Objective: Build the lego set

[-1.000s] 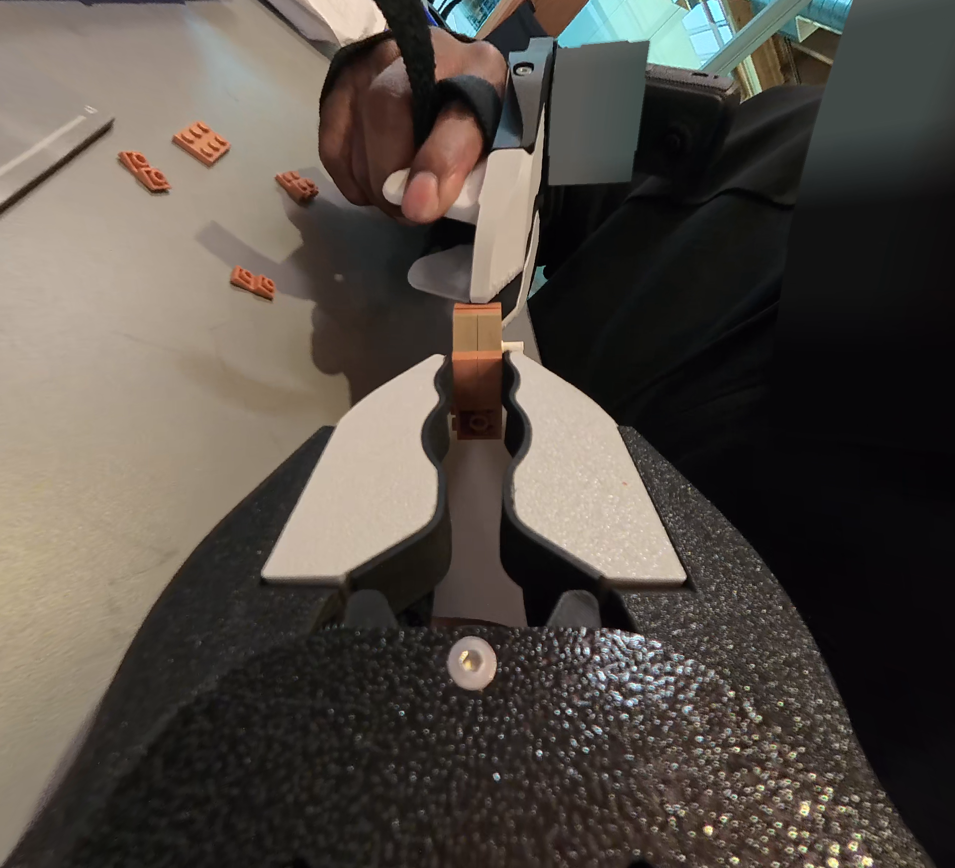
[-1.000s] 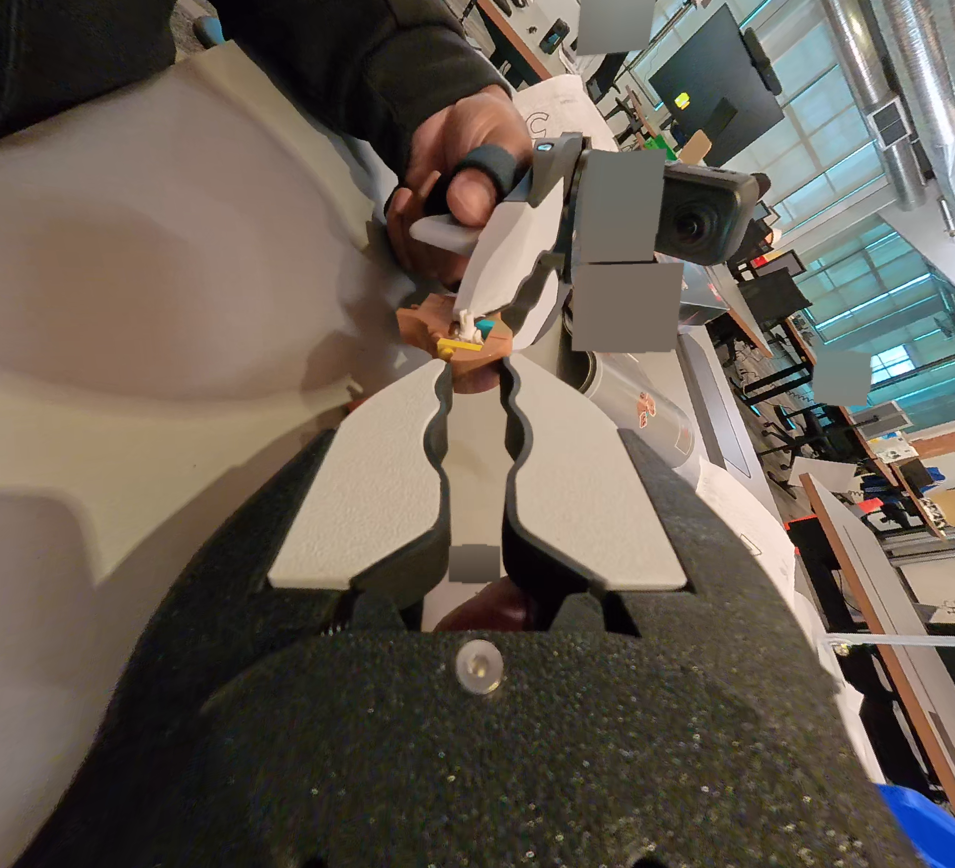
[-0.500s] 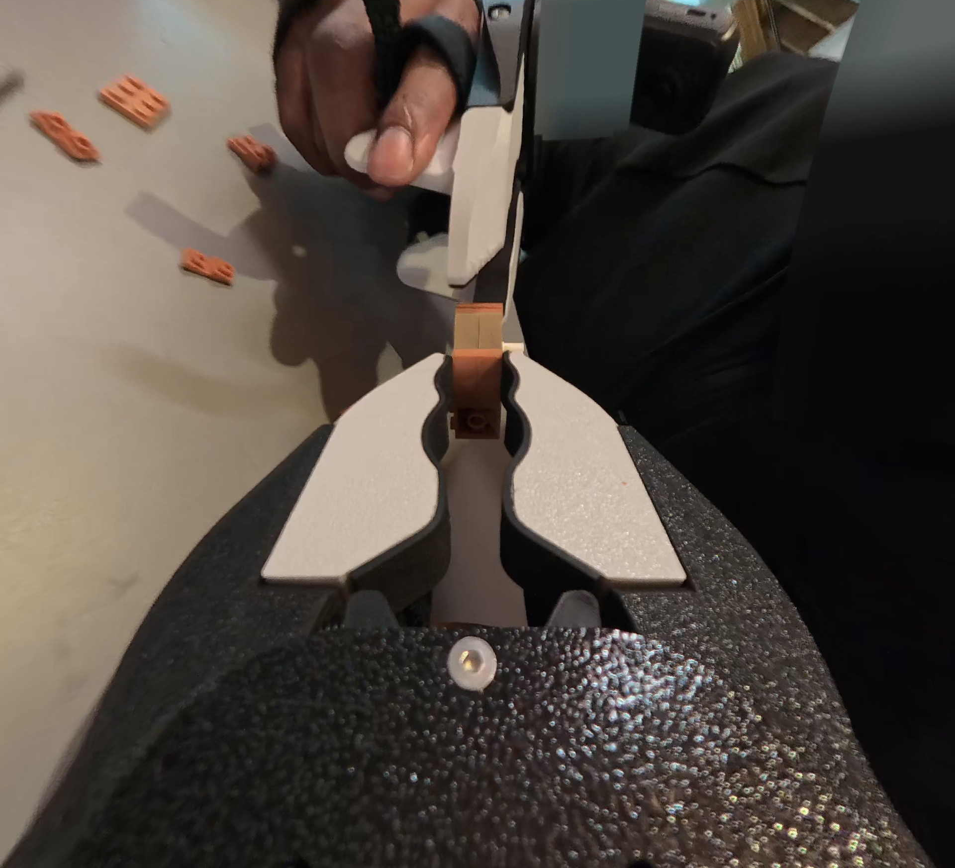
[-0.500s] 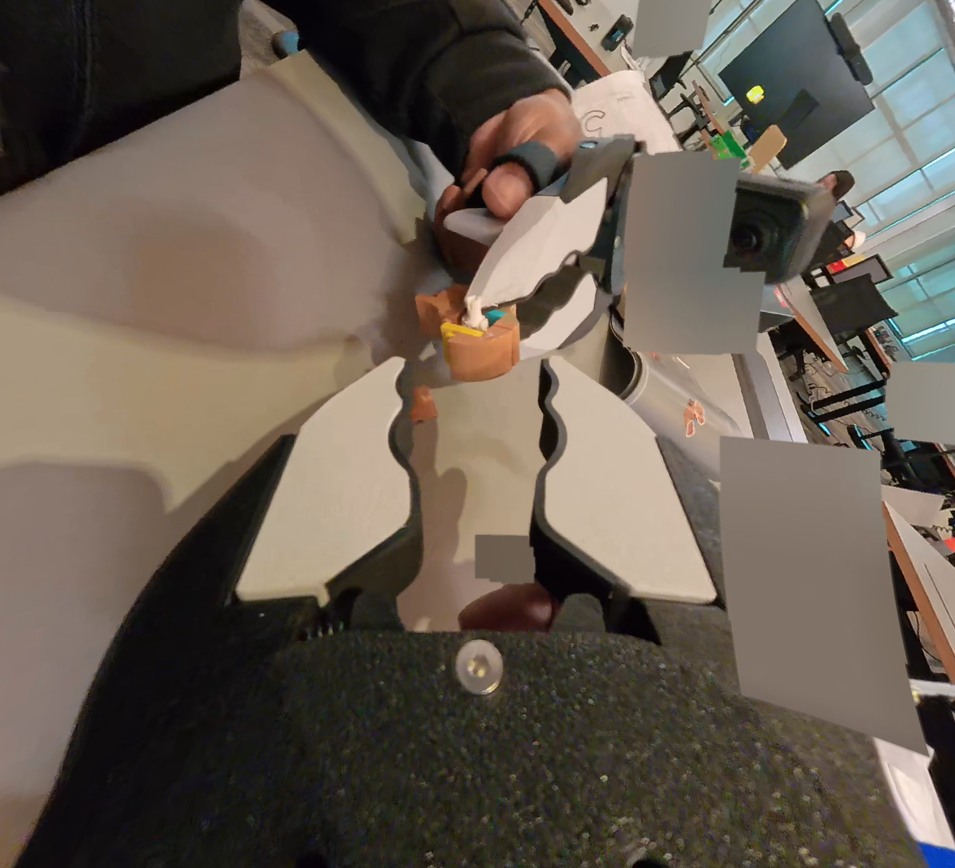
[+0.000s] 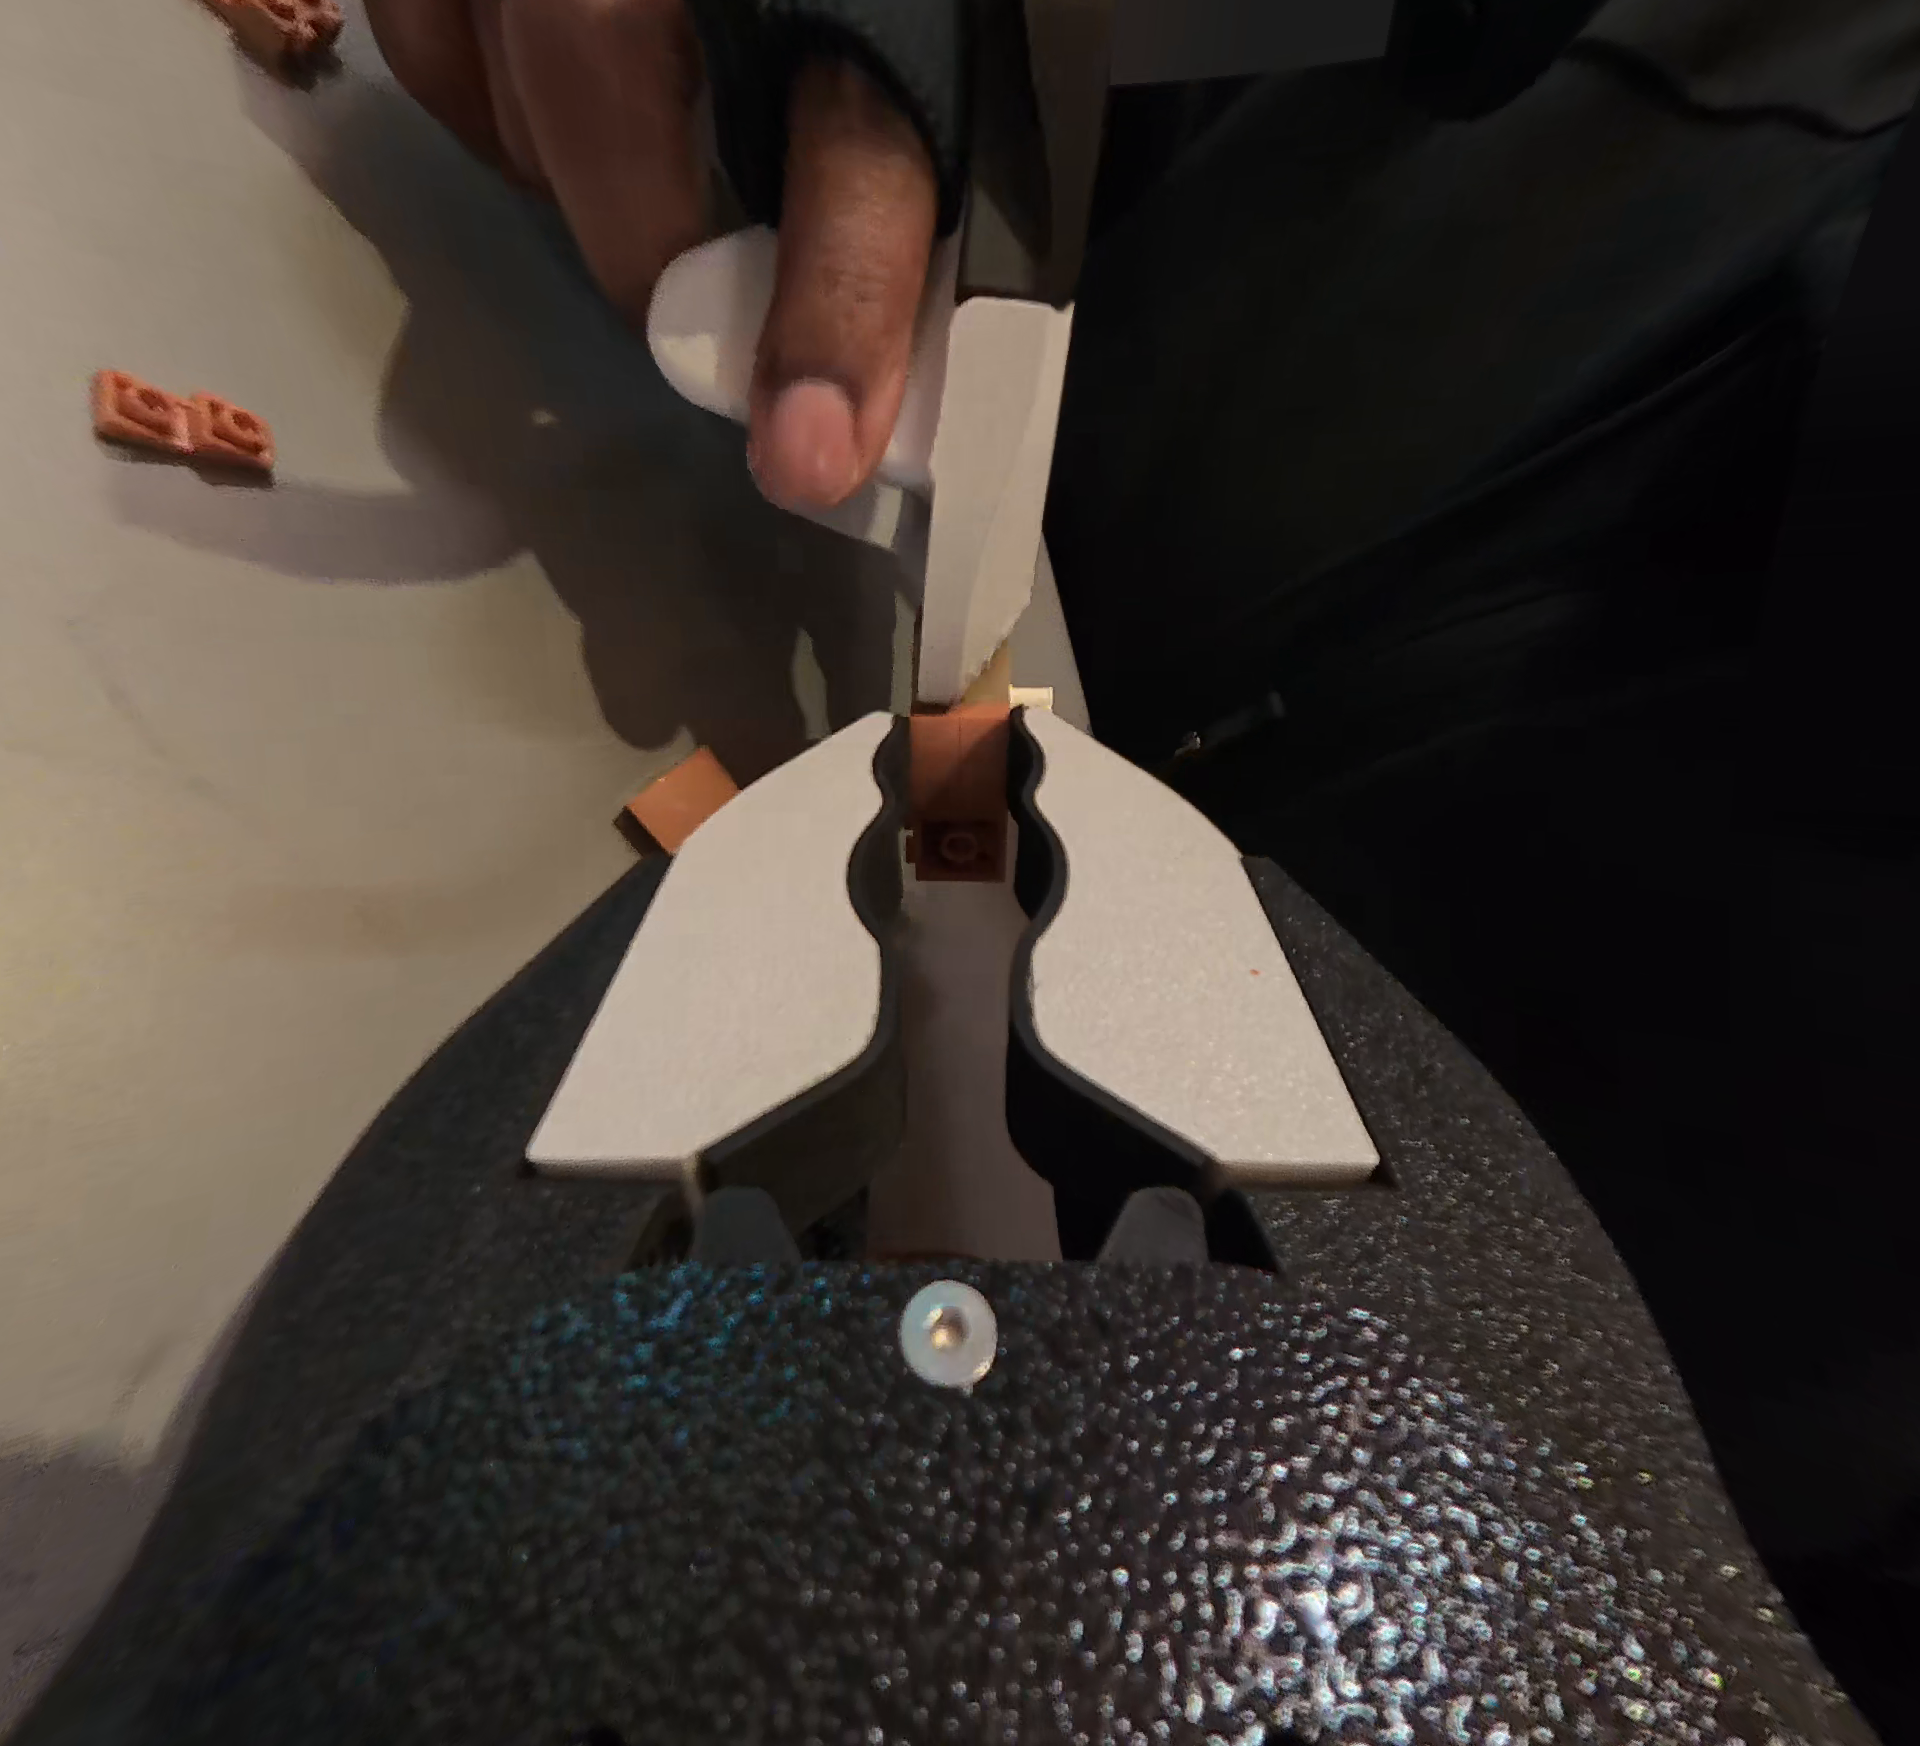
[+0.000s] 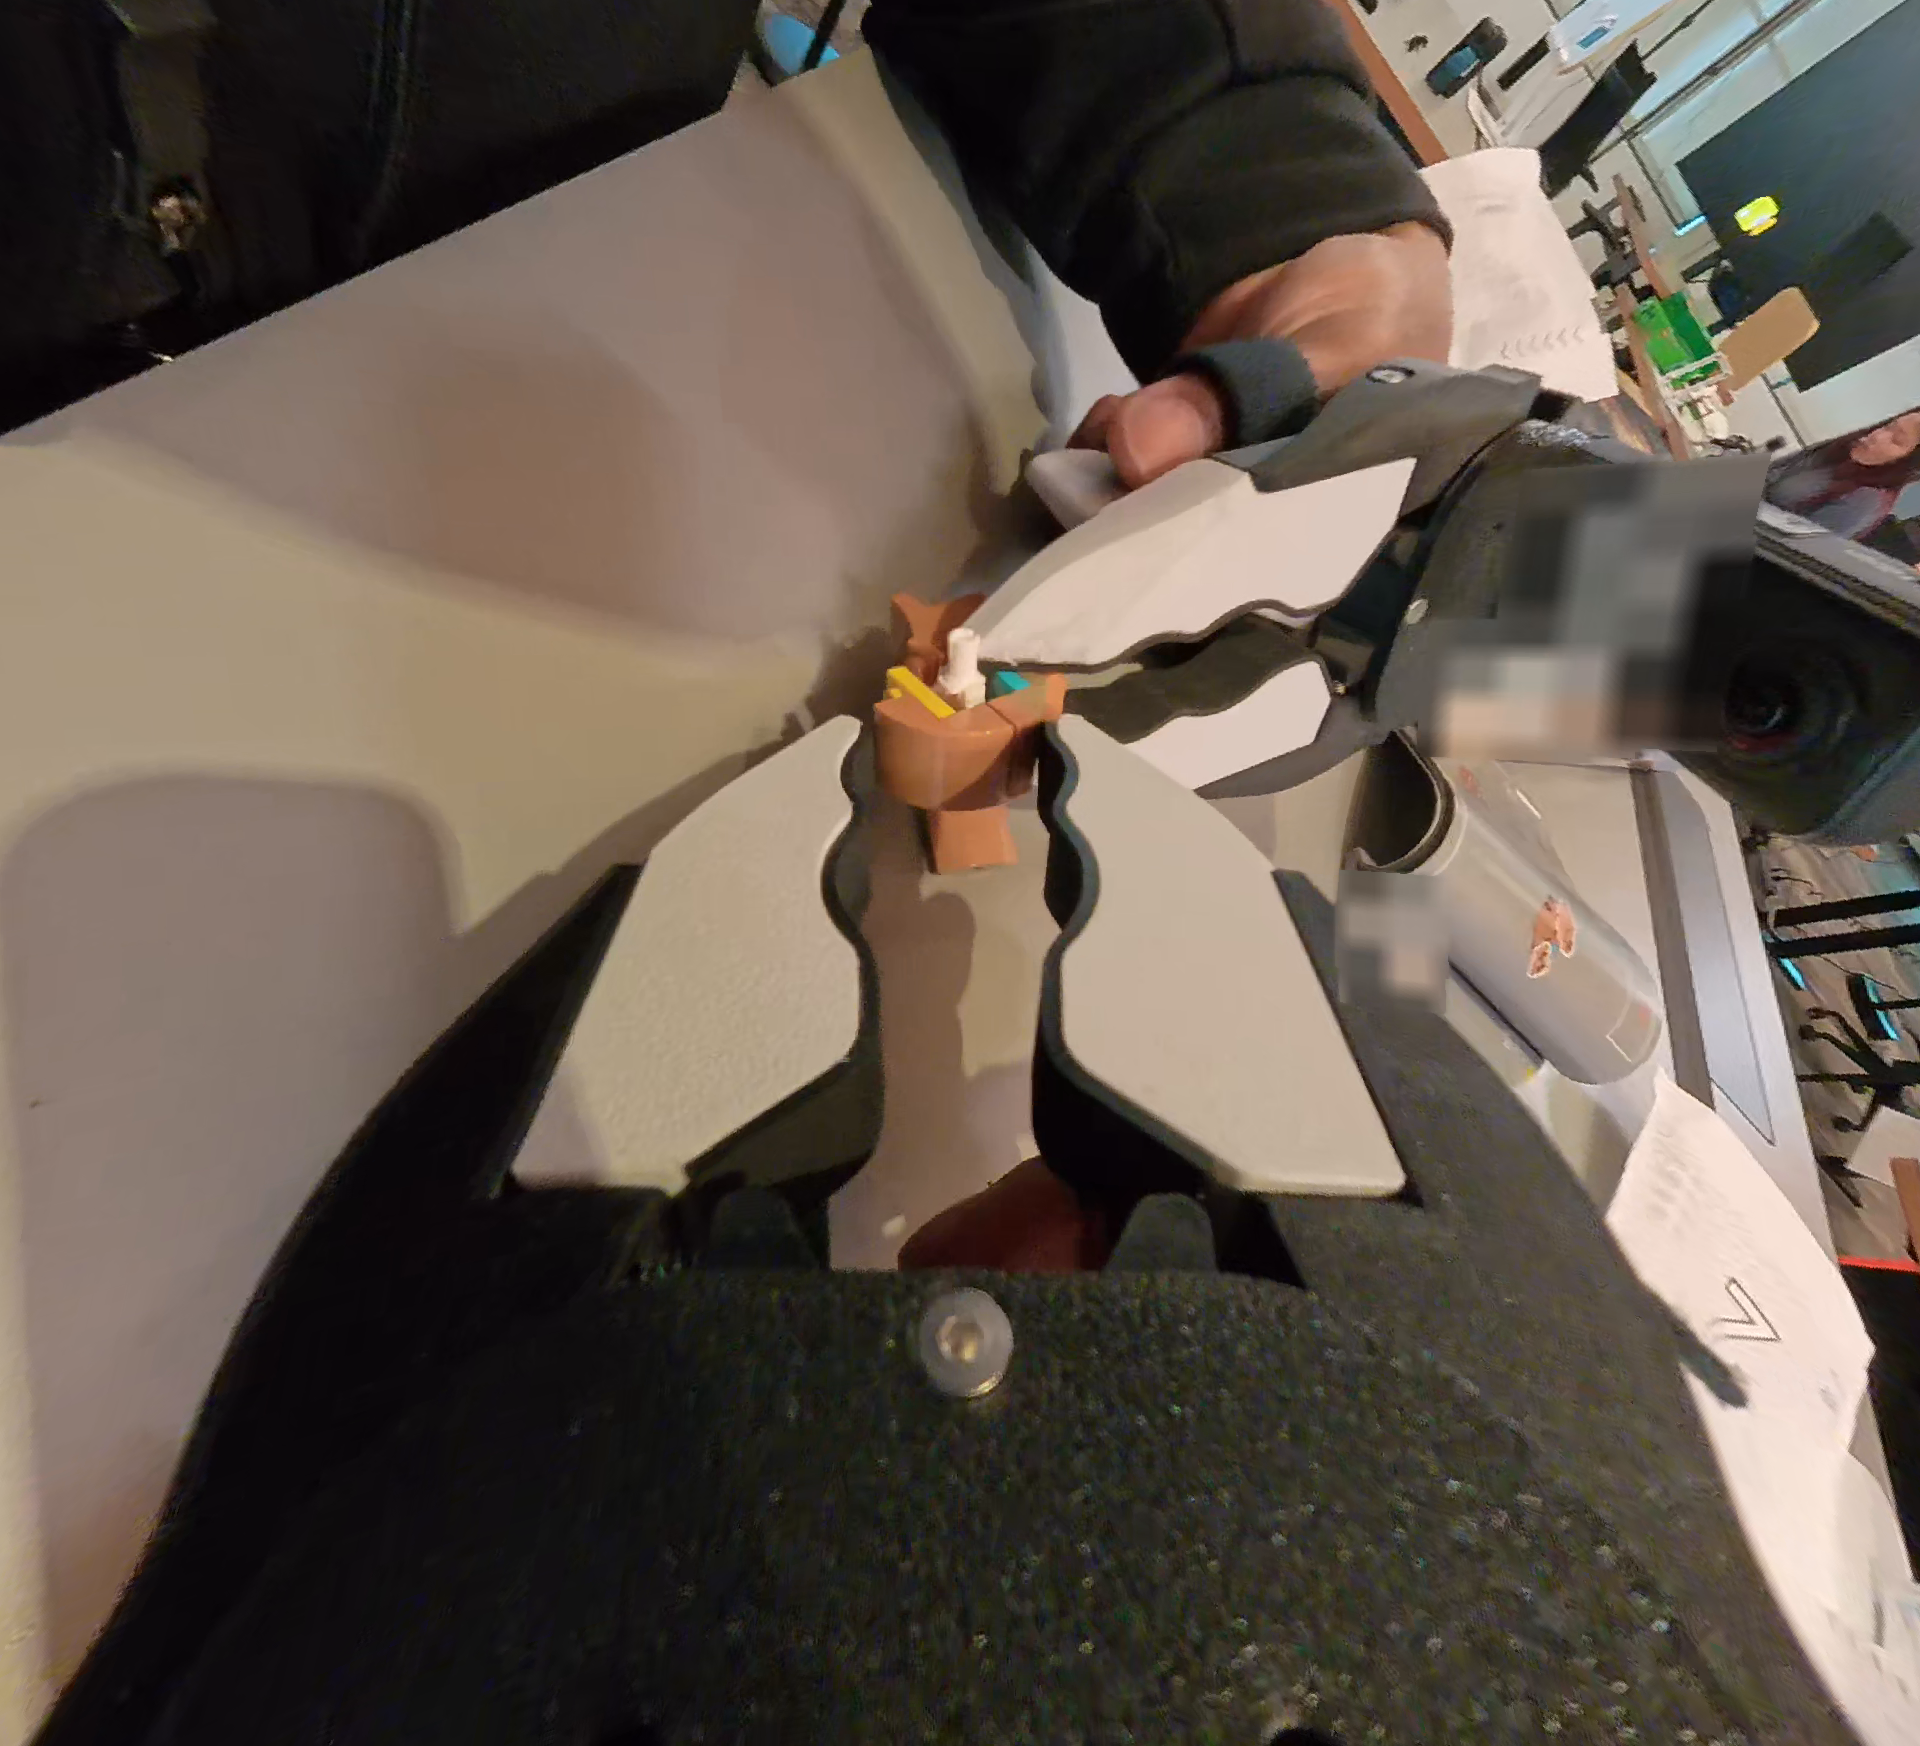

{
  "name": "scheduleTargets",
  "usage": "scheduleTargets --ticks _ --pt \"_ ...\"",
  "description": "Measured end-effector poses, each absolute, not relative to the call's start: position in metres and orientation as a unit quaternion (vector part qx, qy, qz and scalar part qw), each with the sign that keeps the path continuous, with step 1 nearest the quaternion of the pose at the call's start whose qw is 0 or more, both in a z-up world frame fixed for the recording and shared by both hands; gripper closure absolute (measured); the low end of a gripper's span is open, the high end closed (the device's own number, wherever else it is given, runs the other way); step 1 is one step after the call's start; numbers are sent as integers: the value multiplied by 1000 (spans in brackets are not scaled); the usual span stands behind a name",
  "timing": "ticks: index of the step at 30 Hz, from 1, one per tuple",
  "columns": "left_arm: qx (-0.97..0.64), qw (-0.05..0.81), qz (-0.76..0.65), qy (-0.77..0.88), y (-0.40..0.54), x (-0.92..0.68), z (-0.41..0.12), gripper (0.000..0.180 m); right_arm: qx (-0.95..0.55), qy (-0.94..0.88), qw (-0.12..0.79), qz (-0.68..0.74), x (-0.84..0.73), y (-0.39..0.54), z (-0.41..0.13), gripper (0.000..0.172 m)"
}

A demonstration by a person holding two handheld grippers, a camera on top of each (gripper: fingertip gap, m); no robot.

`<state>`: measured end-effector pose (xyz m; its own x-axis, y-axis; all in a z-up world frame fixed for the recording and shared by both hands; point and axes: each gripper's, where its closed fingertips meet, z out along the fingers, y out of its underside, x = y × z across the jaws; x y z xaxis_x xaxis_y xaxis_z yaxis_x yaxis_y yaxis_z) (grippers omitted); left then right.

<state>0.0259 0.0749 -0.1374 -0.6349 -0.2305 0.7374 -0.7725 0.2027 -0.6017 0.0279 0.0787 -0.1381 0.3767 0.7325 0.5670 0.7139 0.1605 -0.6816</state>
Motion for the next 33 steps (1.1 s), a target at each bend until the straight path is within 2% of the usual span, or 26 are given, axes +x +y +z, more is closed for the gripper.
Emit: scheduleTargets --ticks 18,22,27,33 --pt "331 264 525 -738 71 21 -138 165 -647 -572 504 38 24 77 -138 143" --pt "349 238 562 -711 77 33 -129 163 -659 -536 527 23 35 85 -131 143" --pt "362 130 639 -666 101 55 -107 148 -687 -435 581 -16 60 106 -113 143" --pt "340 -187 634 -669 138 84 -84 135 -740 -257 621 15 87 128 -96 143"
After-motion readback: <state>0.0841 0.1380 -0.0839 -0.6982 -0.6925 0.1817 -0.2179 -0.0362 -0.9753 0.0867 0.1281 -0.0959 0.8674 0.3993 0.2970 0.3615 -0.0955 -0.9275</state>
